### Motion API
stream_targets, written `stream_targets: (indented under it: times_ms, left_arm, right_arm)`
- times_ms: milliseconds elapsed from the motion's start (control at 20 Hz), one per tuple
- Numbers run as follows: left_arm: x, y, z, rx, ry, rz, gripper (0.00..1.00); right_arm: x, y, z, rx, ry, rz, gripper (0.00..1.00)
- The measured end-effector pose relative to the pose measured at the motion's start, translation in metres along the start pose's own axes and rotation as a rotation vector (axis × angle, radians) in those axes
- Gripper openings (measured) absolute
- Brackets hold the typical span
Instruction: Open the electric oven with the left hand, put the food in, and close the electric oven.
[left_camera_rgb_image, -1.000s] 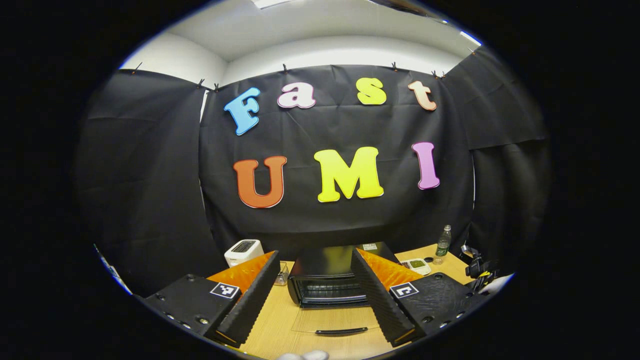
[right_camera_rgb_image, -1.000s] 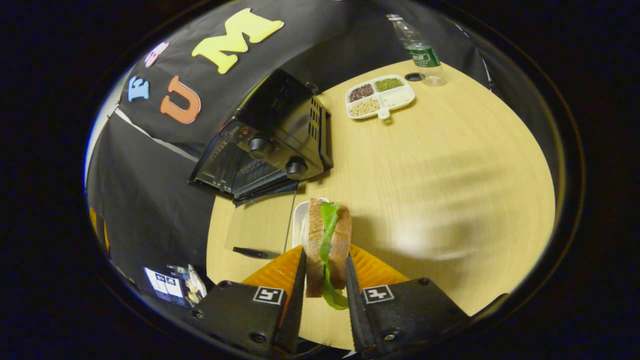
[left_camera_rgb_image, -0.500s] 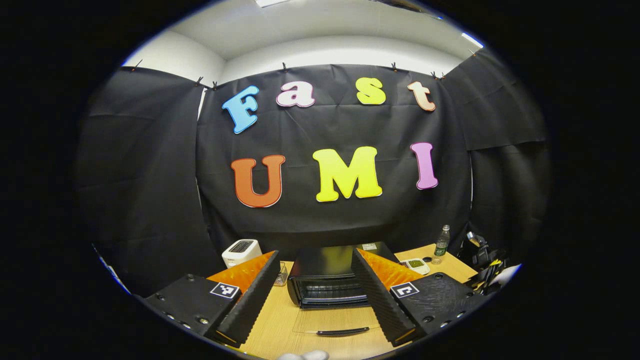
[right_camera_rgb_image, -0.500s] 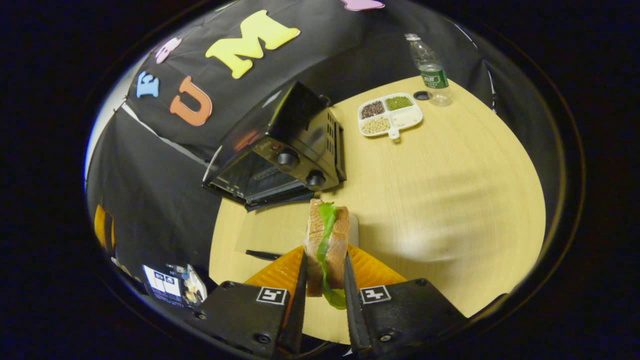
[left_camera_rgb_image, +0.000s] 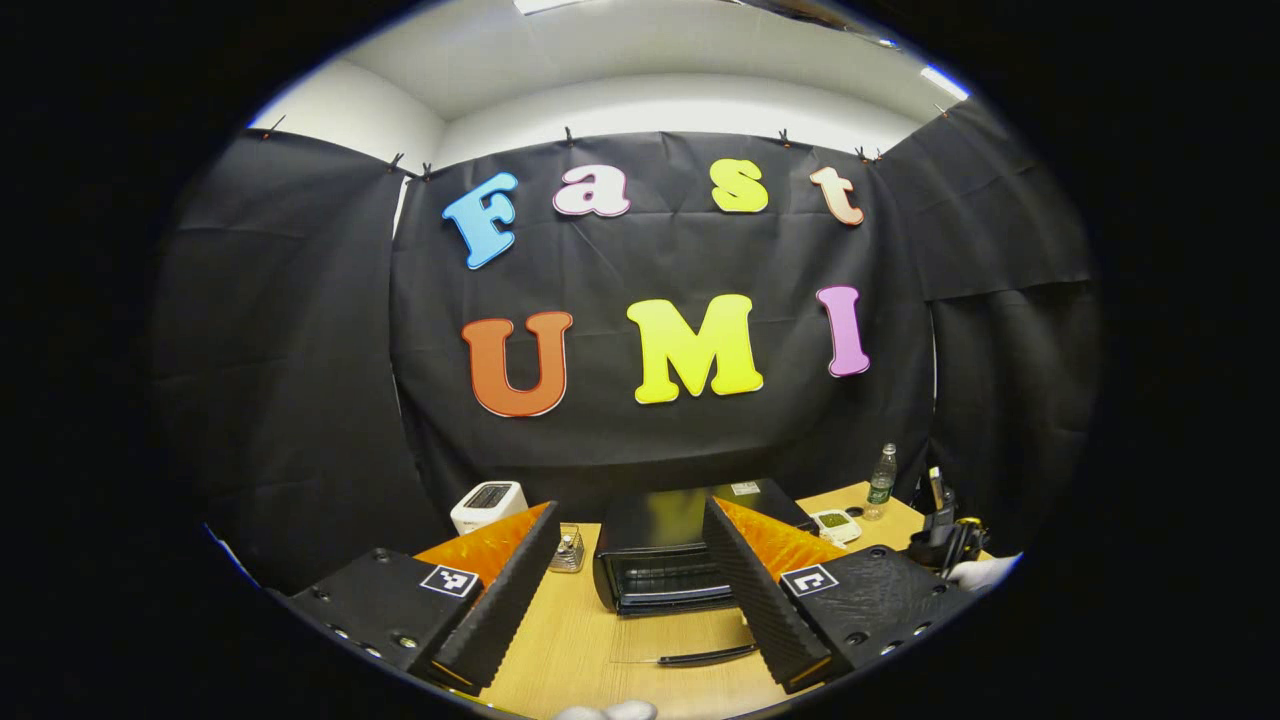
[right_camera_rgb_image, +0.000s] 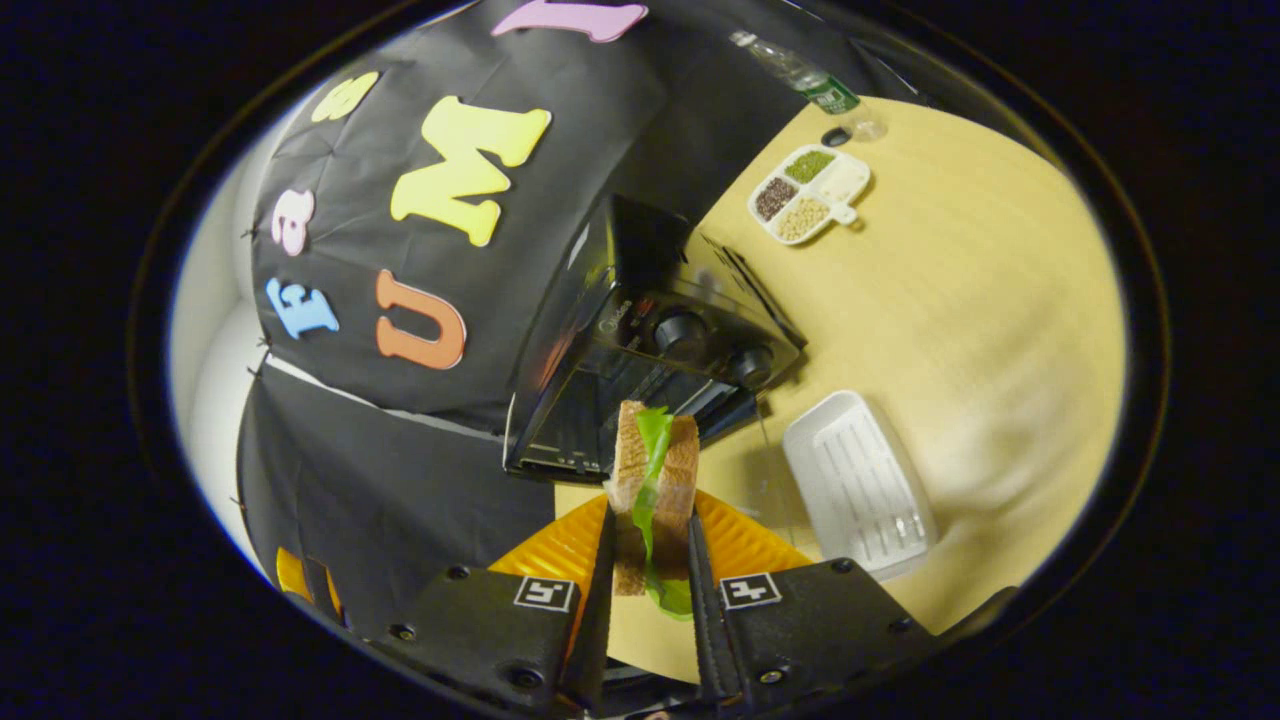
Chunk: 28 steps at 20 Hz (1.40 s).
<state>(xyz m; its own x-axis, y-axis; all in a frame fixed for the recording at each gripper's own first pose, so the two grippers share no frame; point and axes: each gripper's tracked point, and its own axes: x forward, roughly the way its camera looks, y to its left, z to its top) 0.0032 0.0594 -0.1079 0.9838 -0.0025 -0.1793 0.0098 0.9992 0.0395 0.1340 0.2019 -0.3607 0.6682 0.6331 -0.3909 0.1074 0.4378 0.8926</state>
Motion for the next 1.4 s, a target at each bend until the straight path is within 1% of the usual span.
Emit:
stream_targets:
  times_ms: [50, 150, 200, 250, 400, 550, 600, 650, 700, 750, 800, 850, 900, 1000, 1050, 1100, 1200, 1250, 1300, 1350, 1400]
  left_arm:
    - [-0.001, 0.002, -0.002, 0.004, 0.006, -0.007, 0.94]
    - [-0.003, 0.01, -0.005, 0.01, 0.016, -0.01, 0.94]
    - [-0.003, 0.012, -0.007, 0.012, 0.021, -0.011, 0.95]
    - [-0.004, 0.014, -0.009, 0.016, 0.027, -0.009, 0.95]
    - [-0.004, 0.02, -0.011, 0.028, 0.031, -0.007, 0.95]
    - [-0.004, 0.021, -0.018, 0.037, 0.043, -0.007, 0.95]
    - [-0.004, 0.022, -0.02, 0.039, 0.05, -0.01, 0.95]
    - [-0.004, 0.022, -0.022, 0.042, 0.057, -0.01, 0.95]
    - [-0.003, 0.024, -0.023, 0.045, 0.058, -0.01, 0.95]
    - [-0.003, 0.025, -0.023, 0.049, 0.057, -0.009, 0.95]
    - [-0.003, 0.028, -0.025, 0.052, 0.061, -0.004, 0.95]
    - [-0.003, 0.03, -0.027, 0.051, 0.065, -0.001, 0.95]
    - [-0.002, 0.031, -0.029, 0.048, 0.07, 0.001, 0.95]
    - [-0.002, 0.031, -0.03, 0.048, 0.077, 0.003, 0.95]
    - [-0.002, 0.031, -0.03, 0.048, 0.076, 0.003, 0.95]
    - [-0.002, 0.032, -0.031, 0.049, 0.076, 0.005, 0.95]
    - [-0.002, 0.033, -0.032, 0.049, 0.079, 0.006, 0.95]
    - [-0.003, 0.033, -0.032, 0.049, 0.078, 0.005, 0.95]
    - [-0.003, 0.033, -0.032, 0.05, 0.078, 0.006, 0.95]
    - [-0.004, 0.033, -0.031, 0.047, 0.078, 0.006, 0.95]
    - [-0.005, 0.032, -0.032, 0.044, 0.079, 0.005, 0.95]
  right_arm:
    - [0.013, 0.001, -0.005, 0.022, -0.011, 0.006, 0.35]
    - [0.038, 0.006, -0.011, 0.075, -0.038, 0.027, 0.34]
    - [0.052, 0.01, -0.011, 0.1, -0.051, 0.046, 0.39]
    - [0.064, 0.015, -0.011, 0.119, -0.07, 0.061, 0.34]
    - [0.101, 0.029, -0.007, 0.127, -0.108, 0.093, 0.35]
    - [0.129, 0.038, 0.006, 0.169, -0.183, 0.125, 0.34]
    - [0.137, 0.039, 0.009, 0.187, -0.196, 0.131, 0.39]
    - [0.144, 0.04, 0.01, 0.2, -0.206, 0.136, 0.39]
    - [0.15, 0.039, 0.011, 0.209, -0.211, 0.136, 0.34]
    - [0.154, 0.039, 0.012, 0.22, -0.221, 0.13, 0.39]
    - [0.158, 0.037, 0.014, 0.217, -0.231, 0.124, 0.34]
    - [0.16, 0.033, 0.018, 0.216, -0.248, 0.112, 0.34]
    - [0.162, 0.031, 0.02, 0.205, -0.264, 0.102, 0.39]
    - [0.167, 0.026, 0.028, 0.195, -0.29, 0.085, 0.34]
    - [0.169, 0.025, 0.027, 0.176, -0.287, 0.077, 0.39]
    - [0.173, 0.022, 0.027, 0.159, -0.289, 0.058, 0.34]
    - [0.176, 0.015, 0.029, 0.146, -0.302, 0.033, 0.44]
    - [0.177, 0.015, 0.03, 0.133, -0.31, 0.021, 0.35]
    - [0.176, 0.013, 0.029, 0.1, -0.316, 0.0, 0.36]
    - [0.176, 0.012, 0.028, 0.062, -0.32, -0.029, 0.42]
    - [0.176, 0.006, 0.025, 0.02, -0.313, -0.068, 0.41]
